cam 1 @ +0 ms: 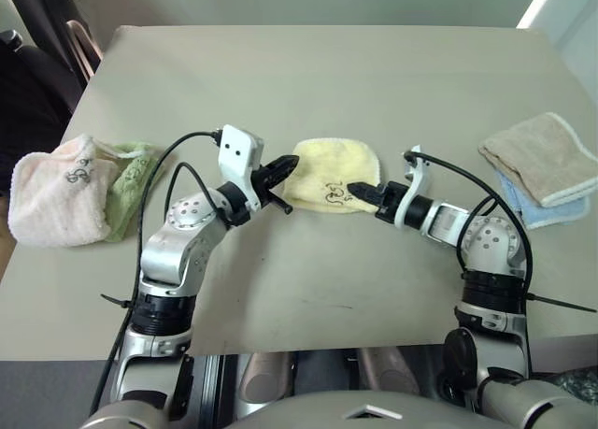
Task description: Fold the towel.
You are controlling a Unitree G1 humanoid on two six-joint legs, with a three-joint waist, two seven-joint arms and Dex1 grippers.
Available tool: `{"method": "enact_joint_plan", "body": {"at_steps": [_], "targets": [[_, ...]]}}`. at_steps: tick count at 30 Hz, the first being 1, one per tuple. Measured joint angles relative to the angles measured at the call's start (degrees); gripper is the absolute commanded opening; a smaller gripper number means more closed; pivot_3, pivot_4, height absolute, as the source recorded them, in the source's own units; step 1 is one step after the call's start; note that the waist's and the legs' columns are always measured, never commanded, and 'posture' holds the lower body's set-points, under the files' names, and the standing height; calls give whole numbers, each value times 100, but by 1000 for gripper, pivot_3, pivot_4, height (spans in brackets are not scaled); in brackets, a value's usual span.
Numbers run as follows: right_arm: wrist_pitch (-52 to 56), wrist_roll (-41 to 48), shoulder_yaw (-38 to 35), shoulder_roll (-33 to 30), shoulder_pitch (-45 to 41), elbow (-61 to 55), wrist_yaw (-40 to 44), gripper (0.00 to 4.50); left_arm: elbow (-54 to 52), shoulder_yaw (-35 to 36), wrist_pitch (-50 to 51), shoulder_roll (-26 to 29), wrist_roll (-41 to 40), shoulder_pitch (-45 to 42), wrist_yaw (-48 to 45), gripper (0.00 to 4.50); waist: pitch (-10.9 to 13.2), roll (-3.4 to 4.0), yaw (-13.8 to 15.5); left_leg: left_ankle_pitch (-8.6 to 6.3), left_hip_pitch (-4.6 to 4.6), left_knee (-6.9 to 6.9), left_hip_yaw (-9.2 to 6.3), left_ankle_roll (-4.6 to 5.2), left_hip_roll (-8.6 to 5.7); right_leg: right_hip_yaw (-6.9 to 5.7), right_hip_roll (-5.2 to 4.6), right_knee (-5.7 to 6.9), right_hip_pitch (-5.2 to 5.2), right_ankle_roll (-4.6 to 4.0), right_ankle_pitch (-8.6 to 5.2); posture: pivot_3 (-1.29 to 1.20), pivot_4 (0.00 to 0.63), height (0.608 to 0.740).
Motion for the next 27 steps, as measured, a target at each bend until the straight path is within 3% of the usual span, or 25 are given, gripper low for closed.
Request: {"method": "enact_joint_plan", "body": {"at_steps": [4,11,19,27], "targets": [[-499,121,-596,-88,-413,-28,-278,23,0,-16,0,0,-1,-5,-9,0,1,2,1,2,-9,5,1,4,-2,1,-3,1,-7,-1,4,0,150,735],[-1334,190,-2042,-1328,-1057,16,-1032,23,6,-14,-1,11,6,5,-20,0,1,2,109,-6,-16,1,1,8,-2,-2,-8,-1,-10,8,-4,0,150,735],[-1805,-284,-2426,-2018,-812,396,-1860,23,76,-109,-47,-116,22,-131,-136,0,4,10,89,-7,-15,-2,3,7,2,-1,-7,2,-15,57,23,0,150,735],[-2105,-824,-2616,-2083,-404,1045,-2624,23,149,-202,-103,-156,138,-137,-195,0,9,31,86,0,-15,2,12,19,1,5,-10,4,-15,65,38,0,150,735]]}}
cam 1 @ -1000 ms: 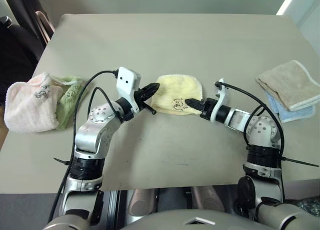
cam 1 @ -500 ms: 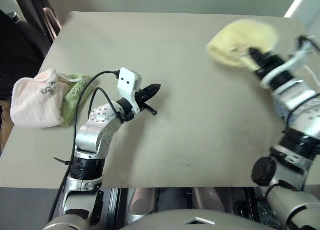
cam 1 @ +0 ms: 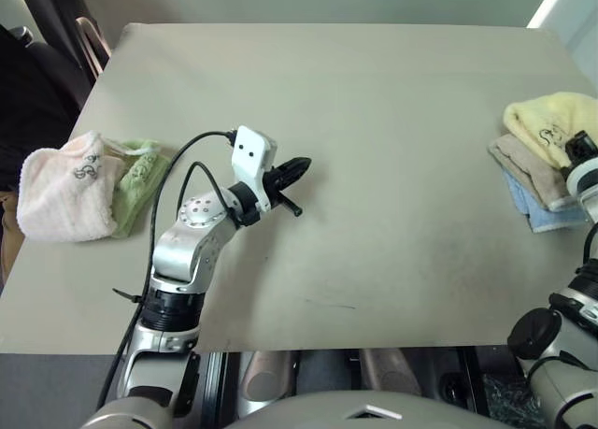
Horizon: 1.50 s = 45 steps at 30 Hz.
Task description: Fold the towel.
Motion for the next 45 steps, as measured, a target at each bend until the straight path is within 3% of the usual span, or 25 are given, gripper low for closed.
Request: {"method": "enact_joint_plan", "body": {"at_steps": [3,16,28,32,36,40,45], "targets": [[41,-3,-6,-1,0,36,-104,23,1,0,-9,-10,5,-3,-35,0,0,0,0,3,0,0,-1,4,1,-1,0,0,1,1,2,0,150,735],[176,126,-156,-5,73,-132,-320,4367,2,-5,-14,-59,41,-3,-48,0,0,0,13,3,-2,0,3,6,-2,-1,-4,-5,3,10,-1,0,150,735],[193,202,-157,-1,170,-332,-331,4441,2,-23,-14,-80,68,-3,-56,0,0,0,13,3,-2,0,3,6,-2,-1,-4,-5,3,11,-1,0,150,735],[199,156,-167,-16,960,-2093,-491,4441,378,-197,-80,-169,110,-149,-252,0,-2,33,78,1,-10,0,-2,12,-5,-4,-6,0,2,22,-15,0,150,735],[198,116,-121,-130,1200,-2937,-490,4441,627,-355,-160,-305,141,-329,-364,0,-3,26,50,-4,-8,10,2,12,-4,-3,-6,-10,10,19,-11,0,150,735],[173,-45,274,-152,1443,-3061,-343,4441,663,-364,-244,-315,228,-432,-435,0,-3,26,12,3,-5,12,5,14,-6,3,-6,-11,10,57,-33,0,150,735],[-38,-239,1581,-472,1681,-3308,660,4441,669,-333,-321,-241,321,-392,-425,0,-3,27,-15,16,-1,10,6,15,-4,6,1,-6,9,56,-31,0,150,735]]}}
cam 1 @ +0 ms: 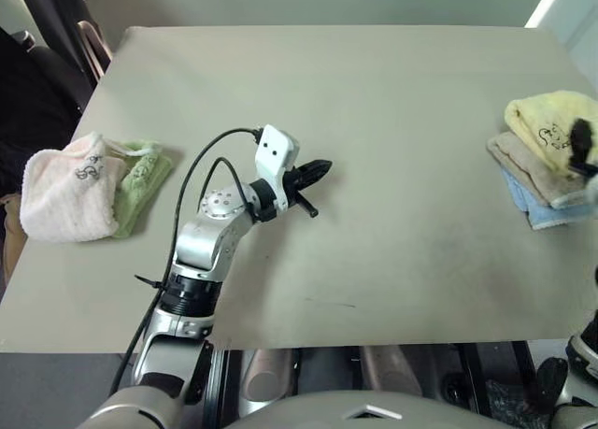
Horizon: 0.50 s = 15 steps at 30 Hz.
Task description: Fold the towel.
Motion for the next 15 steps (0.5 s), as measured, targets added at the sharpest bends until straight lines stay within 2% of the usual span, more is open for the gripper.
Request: {"method": "enact_joint_plan", "body": {"at_steps": [7,10,15], "targets": [[-8,198,1571,282,342,-103,1284,4441,95,184,-230,308,305,251,174,0,0,0,6,8,-10,0,-1,-2,-3,1,1,-8,-1,2,-8,0,150,735],[-111,205,1938,356,327,-84,1683,4441,91,320,-297,428,392,472,268,0,0,-1,17,7,-15,2,-2,-1,-8,2,-3,-12,0,-1,-15,0,150,735],[-735,-440,2764,201,171,68,2203,4441,83,557,-392,575,437,641,384,0,-2,-5,24,7,-12,5,-6,0,-8,2,-4,-10,2,-44,6,0,150,735]]}}
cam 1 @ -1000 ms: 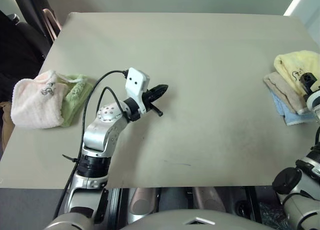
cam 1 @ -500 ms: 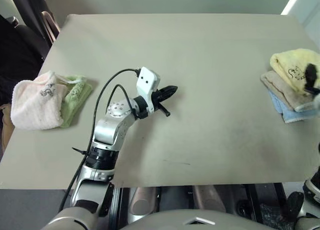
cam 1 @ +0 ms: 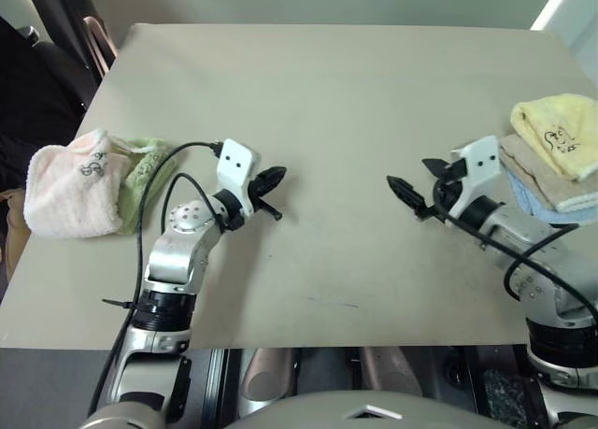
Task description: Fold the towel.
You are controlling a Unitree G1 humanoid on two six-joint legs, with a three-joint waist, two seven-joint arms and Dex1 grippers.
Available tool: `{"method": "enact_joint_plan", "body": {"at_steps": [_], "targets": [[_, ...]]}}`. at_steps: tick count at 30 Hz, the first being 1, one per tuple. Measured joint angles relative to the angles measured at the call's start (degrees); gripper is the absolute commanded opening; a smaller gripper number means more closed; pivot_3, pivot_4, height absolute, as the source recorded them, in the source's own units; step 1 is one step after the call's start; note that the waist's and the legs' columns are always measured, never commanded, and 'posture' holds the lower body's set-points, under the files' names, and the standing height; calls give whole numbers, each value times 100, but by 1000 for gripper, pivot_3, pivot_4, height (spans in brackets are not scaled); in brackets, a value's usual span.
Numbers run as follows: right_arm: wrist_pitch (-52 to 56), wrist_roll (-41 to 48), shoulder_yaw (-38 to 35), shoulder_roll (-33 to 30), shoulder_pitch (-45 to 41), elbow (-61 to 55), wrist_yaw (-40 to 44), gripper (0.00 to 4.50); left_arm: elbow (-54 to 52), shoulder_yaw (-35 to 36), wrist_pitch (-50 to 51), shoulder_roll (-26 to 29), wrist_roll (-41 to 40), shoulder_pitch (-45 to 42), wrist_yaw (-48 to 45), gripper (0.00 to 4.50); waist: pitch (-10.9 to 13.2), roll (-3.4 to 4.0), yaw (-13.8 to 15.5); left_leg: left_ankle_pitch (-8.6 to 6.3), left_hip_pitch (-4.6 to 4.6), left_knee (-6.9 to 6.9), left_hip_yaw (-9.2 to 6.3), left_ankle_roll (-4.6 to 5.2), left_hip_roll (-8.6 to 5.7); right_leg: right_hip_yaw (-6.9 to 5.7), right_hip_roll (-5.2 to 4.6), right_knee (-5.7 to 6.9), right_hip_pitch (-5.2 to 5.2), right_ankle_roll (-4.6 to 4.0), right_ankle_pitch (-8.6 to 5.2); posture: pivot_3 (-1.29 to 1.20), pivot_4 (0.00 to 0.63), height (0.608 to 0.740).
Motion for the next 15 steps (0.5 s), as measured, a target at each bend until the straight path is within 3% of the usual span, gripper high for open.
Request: {"method": "enact_joint_plan", "body": {"at_steps": [6,15], "targets": [[-631,-620,537,292,-322,729,282,4441,-47,27,-69,83,169,141,93,0,0,-1,-11,6,1,0,1,-4,1,0,0,2,-4,0,3,0,150,735],[-1045,-952,608,503,-568,1218,562,4441,-467,389,10,92,87,434,260,0,-1,-2,-23,6,1,-6,-2,-9,2,-3,1,2,-6,-36,17,0,150,735]]}}
